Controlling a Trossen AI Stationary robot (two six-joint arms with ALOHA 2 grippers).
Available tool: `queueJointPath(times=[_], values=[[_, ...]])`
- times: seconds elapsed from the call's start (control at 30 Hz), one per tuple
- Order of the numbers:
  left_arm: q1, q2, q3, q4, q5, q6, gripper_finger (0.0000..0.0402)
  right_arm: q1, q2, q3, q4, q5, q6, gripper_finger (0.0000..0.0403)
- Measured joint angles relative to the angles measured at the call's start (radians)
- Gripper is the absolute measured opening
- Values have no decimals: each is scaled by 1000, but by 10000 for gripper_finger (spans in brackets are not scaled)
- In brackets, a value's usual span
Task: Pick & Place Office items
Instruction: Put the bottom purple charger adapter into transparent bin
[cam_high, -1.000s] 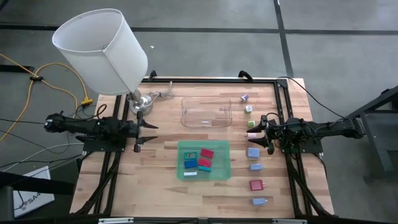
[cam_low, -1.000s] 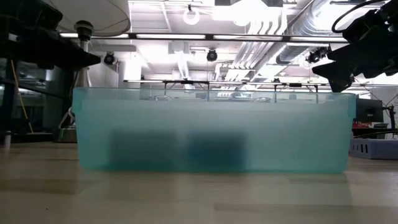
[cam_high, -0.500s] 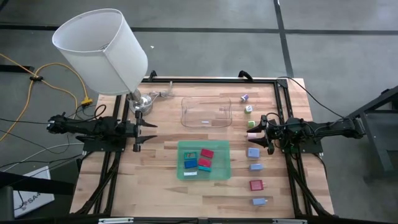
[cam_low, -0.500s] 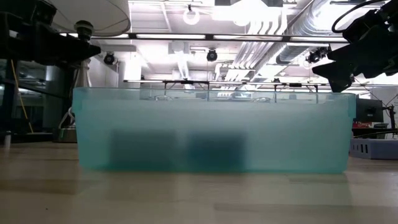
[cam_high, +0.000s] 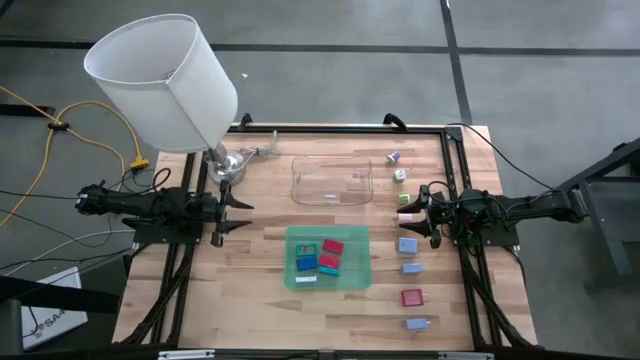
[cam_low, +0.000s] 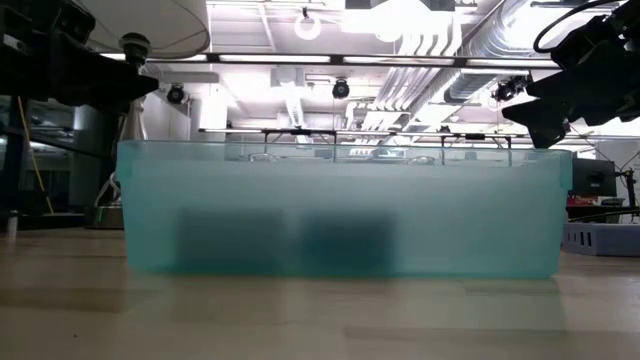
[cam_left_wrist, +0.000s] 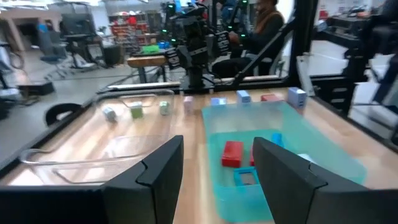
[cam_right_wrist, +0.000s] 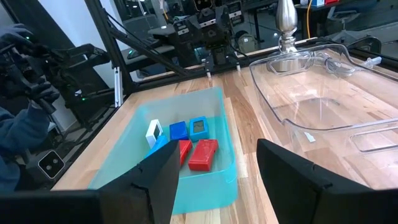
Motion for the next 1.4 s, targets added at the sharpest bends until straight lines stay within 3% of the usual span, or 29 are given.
queueJointPath(times=[0.2, 0.5, 1.4], values=[[0, 0, -1, -4, 6, -17, 186, 0, 0, 0, 0, 0, 0, 201], [0, 0, -4, 20, -5, 76, 186, 0, 0, 0, 0, 0, 0, 201], [0, 0, -26, 83, -4, 73, 186, 0, 0, 0, 0, 0, 0, 201]])
